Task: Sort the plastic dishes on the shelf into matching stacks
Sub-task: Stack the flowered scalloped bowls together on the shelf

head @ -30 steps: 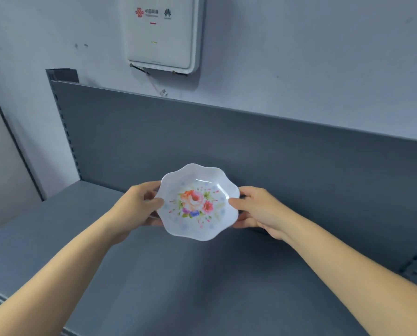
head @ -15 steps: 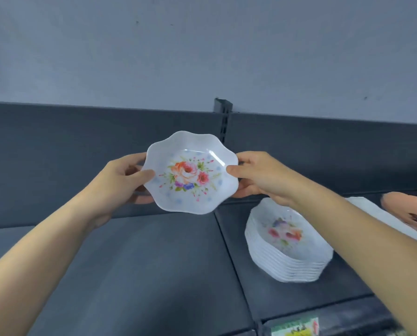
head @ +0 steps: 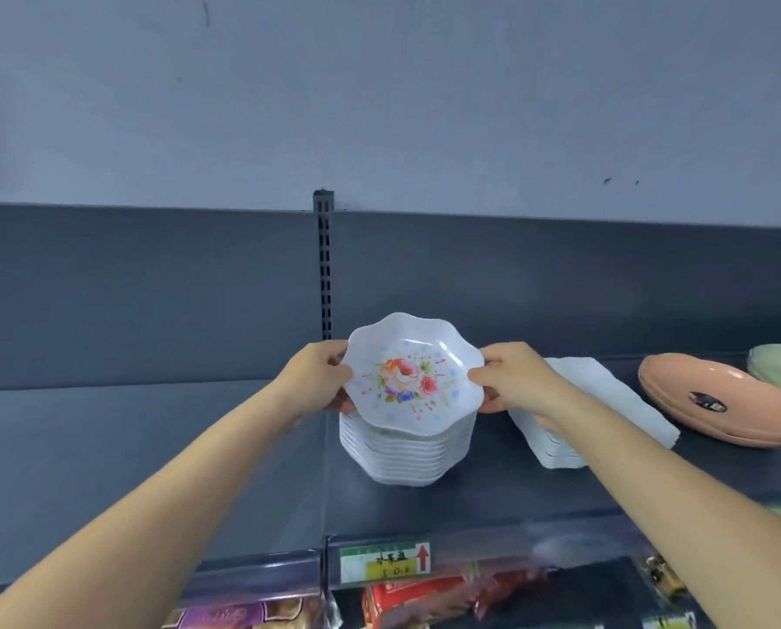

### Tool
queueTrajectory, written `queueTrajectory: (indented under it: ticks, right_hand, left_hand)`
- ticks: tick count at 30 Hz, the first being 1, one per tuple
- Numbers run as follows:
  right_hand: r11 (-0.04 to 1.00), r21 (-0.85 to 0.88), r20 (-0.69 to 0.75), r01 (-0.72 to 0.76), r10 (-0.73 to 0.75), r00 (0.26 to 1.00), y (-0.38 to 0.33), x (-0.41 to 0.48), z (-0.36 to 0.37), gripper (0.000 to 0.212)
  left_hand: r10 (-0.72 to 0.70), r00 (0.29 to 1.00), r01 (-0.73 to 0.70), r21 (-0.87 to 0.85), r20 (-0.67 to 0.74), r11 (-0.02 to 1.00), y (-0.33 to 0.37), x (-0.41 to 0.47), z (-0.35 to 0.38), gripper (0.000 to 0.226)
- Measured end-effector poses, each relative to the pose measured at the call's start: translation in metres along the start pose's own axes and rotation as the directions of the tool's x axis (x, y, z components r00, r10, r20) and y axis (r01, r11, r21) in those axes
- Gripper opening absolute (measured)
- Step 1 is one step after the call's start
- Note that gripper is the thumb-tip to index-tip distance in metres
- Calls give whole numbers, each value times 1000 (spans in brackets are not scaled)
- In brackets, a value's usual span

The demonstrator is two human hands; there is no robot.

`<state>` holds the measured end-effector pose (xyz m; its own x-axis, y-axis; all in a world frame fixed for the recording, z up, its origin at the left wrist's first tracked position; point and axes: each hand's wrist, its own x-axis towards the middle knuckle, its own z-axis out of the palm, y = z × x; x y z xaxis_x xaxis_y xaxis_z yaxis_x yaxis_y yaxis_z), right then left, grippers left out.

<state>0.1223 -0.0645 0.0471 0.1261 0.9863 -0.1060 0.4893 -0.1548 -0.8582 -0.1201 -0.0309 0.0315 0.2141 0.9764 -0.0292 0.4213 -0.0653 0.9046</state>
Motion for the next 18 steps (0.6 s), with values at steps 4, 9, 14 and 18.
queueTrajectory:
  ticks: [4,9,14,18]
  right_hand:
    - [985,-170,-82,15,-29,996,7,5,13,15]
    - [974,-224,-112,19,-45,993,23,15,23,16]
    - [980,-200,-57,4,-16,998,39,13,37,52]
    - [1000,5,-149,-12,13,989,51,12,38,61]
  left_hand:
    - [-39,994,62,222,-104,973,-9,6,11,24]
    - [-8,993,34,226,-116,974,-23,9,18,13]
    - [-2,996,8,65,-89,998,-24,6,16,38]
    - [-69,997,74,-110,46,991,-30,-4,15,55]
